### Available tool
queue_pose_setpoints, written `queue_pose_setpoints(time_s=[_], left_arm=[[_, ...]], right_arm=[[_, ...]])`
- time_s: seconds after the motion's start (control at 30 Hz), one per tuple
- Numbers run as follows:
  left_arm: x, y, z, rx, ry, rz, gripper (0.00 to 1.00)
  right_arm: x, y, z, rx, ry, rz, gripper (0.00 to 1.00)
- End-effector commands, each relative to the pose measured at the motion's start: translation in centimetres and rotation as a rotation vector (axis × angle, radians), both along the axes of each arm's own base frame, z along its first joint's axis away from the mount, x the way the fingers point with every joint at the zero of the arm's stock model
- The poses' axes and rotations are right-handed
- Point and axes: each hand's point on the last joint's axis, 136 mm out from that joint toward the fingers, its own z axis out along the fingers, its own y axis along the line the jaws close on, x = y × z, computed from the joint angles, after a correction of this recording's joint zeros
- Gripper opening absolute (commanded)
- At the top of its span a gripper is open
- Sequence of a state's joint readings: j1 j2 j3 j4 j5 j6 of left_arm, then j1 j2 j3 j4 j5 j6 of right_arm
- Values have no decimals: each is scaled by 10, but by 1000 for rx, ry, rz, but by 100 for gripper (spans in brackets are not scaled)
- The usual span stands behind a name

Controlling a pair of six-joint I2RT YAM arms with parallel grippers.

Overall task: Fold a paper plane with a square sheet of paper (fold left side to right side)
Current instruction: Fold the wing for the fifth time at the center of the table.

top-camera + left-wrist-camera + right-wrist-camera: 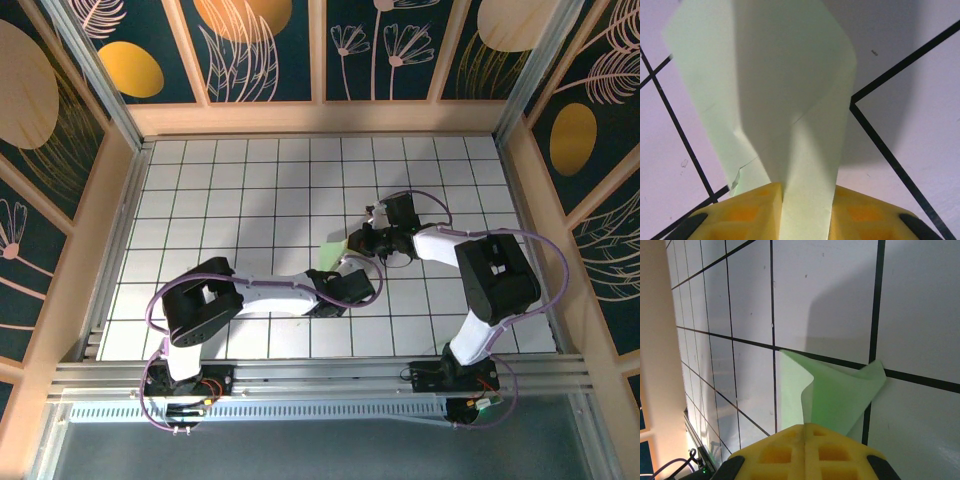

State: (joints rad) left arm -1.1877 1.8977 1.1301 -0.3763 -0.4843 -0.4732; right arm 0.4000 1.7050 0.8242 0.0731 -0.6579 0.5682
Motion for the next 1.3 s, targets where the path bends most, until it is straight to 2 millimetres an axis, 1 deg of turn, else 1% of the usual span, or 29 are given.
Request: queue_pose_setpoints(time_s=[0.0,0.1,0.23,0.33,0.4,0.47,0.53,0.57,0.67,0.77,0.87,0.93,1.0,1.1,1.27], left_arm=[[2,3,1,12,-24,17,20],[2,4,1,8,-30,25,13],[0,2,-2,-18,-17,24,9],[-2,-4,-5,-45,2,17,8],[-3,-7,-6,-59,10,14,5],[-3,-8,-6,-66,11,14,3],[-2,-8,-2,-80,10,18,1],[-2,-9,-1,-88,11,19,0],[-3,-12,5,-138,37,19,0],[-1,-16,14,-224,85,11,0],[-1,-23,21,-346,172,-7,0],[-3,-30,27,-448,243,-26,0],[-1,-33,32,-529,290,-25,0],[0,-29,27,-597,380,-4,0],[1,-33,19,-714,517,14,0]], right_arm=[[6,-2,-3,-6,17,-17,0],[5,-4,-6,-17,20,-21,0],[6,-7,-8,-24,22,-29,0],[6,-8,-9,-30,21,-32,0],[6,-9,-11,-35,23,-34,0],[7,-12,-10,-38,19,-42,0],[10,-16,-4,-37,-2,-58,0],[11,-19,0,-36,-17,-66,2],[18,-33,17,-48,-84,-100,17],[25,-60,34,-95,-161,-160,33],[26,-88,42,-137,-211,-217,46],[24,-100,44,-162,-234,-236,49],[20,-106,44,-175,-250,-236,51],[12,-104,40,-163,-256,-218,51],[0,-96,30,-118,-246,-183,52]])
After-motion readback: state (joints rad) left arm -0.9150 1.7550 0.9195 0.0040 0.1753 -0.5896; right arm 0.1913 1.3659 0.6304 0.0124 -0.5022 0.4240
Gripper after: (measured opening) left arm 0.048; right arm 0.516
